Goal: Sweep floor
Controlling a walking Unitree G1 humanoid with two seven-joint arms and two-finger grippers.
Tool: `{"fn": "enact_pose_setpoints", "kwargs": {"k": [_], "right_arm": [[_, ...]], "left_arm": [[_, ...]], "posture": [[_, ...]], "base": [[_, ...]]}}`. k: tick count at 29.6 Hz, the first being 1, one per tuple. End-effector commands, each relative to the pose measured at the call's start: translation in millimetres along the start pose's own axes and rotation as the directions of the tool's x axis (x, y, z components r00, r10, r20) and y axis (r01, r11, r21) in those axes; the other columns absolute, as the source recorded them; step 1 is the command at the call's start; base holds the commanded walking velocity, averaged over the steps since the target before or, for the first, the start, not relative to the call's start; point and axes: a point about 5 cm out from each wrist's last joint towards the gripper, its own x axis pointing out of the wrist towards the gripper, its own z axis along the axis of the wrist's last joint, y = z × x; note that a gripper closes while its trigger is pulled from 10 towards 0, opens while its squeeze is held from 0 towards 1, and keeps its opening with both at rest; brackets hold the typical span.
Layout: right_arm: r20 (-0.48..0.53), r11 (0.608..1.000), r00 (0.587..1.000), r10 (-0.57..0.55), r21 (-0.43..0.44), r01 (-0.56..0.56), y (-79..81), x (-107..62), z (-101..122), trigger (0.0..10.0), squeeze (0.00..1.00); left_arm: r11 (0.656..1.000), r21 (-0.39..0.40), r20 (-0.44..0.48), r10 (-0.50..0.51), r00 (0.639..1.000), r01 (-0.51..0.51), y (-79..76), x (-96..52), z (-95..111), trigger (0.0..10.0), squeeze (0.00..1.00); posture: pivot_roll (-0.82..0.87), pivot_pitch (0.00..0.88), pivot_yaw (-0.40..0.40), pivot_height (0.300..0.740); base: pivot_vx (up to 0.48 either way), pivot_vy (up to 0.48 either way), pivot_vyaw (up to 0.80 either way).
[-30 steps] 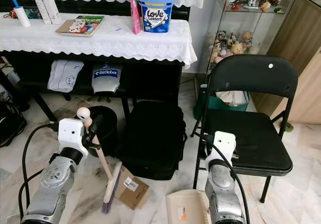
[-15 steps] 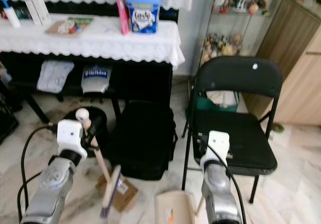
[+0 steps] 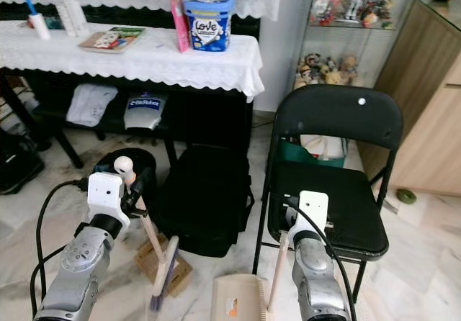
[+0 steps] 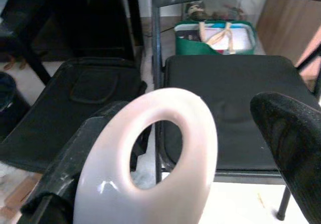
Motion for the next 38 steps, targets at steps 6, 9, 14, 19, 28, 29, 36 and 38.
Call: {"fn": "enact_pose_setpoints", "kwargs": {"k": [6,9,14,19,28,29,36,38], "right_arm": [[-0.018,0.984,0.992,0.123,-0.131,-0.125,11.6,1.3,-1.5,10.0,0.00],[-0.020,0.976,0.988,0.153,-0.150,-0.155,13.5,1.4,-1.6,10.0,0.00],[-0.032,0.949,0.976,0.214,-0.231,-0.215,18.2,0.8,-2.9,10.0,0.00],[-0.031,0.945,0.974,0.226,-0.236,-0.227,20.5,-2.4,-3.0,10.0,0.00],[0.028,0.946,0.967,0.253,-0.216,-0.241,21.4,-17.7,3.0,10.0,0.00],[0.022,0.948,0.968,0.248,-0.213,-0.238,20.2,-18.7,1.0,10.0,0.00],[-0.033,0.958,0.986,0.164,-0.233,-0.167,9.0,-17.6,-8.9,10.0,0.00],[-0.059,0.961,0.990,0.129,-0.240,-0.139,6.0,-14.8,-12.3,10.0,0.00]], "left_arm": [[0.999,0.035,0.040,-0.011,0.999,0.009,3.3,6.9,8.9,10.0,0.00],[0.999,0.033,0.040,-0.012,0.999,0.011,3.0,7.1,8.7,10.0,0.00],[1.000,0.027,0.044,-0.014,0.999,0.013,2.1,7.8,9.4,10.0,0.00],[1.000,0.027,0.047,-0.013,0.999,0.012,2.7,7.5,9.8,10.0,0.00],[0.999,0.031,0.045,-0.012,0.999,0.010,4.3,6.5,9.4,10.0,0.00],[0.999,0.031,0.045,-0.013,0.999,0.011,4.2,7.0,9.5,10.0,0.00],[0.998,0.043,0.043,-0.043,0.998,0.041,-1.0,8.5,9.0,10.0,0.00],[0.998,0.040,0.042,-0.045,0.998,0.043,-2.0,8.2,8.6,10.0,0.00]], "posture": [[0.06,0.000,0.004,0.740],[0.06,0.000,0.006,0.740],[0.06,0.000,0.007,0.740],[0.06,0.000,0.007,0.740],[0.06,0.000,0.008,0.740],[0.05,0.000,0.009,0.740],[0.05,0.000,0.009,0.740],[0.05,0.000,0.008,0.740]], "base": [[0.000,0.000,0.00],[0.000,0.000,0.00],[0.000,0.000,0.00],[0.000,0.000,0.00],[0.000,0.000,0.00],[0.000,0.000,0.00],[0.000,0.000,0.00],[0.000,0.000,0.00]]}}
